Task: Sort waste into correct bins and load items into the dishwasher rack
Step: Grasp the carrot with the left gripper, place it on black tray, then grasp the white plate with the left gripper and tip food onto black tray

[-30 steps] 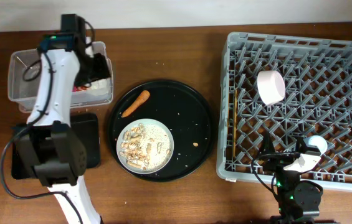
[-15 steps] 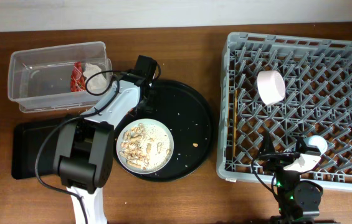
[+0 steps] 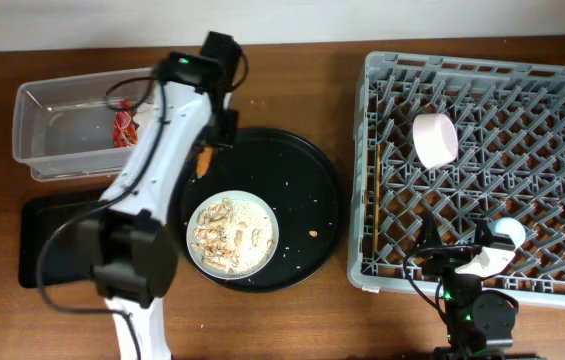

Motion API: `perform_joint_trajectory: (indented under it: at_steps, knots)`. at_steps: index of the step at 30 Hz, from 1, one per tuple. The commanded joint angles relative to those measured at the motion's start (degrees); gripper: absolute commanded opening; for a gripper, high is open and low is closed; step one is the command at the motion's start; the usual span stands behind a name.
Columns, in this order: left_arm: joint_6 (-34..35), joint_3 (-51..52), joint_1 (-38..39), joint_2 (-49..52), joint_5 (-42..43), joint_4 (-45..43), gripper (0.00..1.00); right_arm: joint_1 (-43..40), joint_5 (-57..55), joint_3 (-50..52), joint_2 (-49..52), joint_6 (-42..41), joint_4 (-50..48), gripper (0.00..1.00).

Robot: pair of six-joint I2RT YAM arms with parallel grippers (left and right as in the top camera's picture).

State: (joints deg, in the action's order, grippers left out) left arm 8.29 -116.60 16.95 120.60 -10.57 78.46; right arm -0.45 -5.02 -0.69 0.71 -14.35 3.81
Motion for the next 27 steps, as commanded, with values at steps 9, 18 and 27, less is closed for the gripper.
perform_joint_trajectory:
  at_steps: [9,18,27]
  knots:
    - [36.3,35.1,-27.9,-21.1,1.2,-1.3,0.01,-0.4,-0.1,0.4,-0.4,0.2,0.3,0.98]
    - [31.6,46.7,-32.7,-27.1,8.3,-16.2,0.33,-0.4,-0.1,0.4,-0.4,0.2,0.3,0.98]
    - [-1.9,45.0,23.6,-20.5,10.3,-25.3,0.55,-0.4,-0.1,0.4,-0.4,0.2,0.3,0.98]
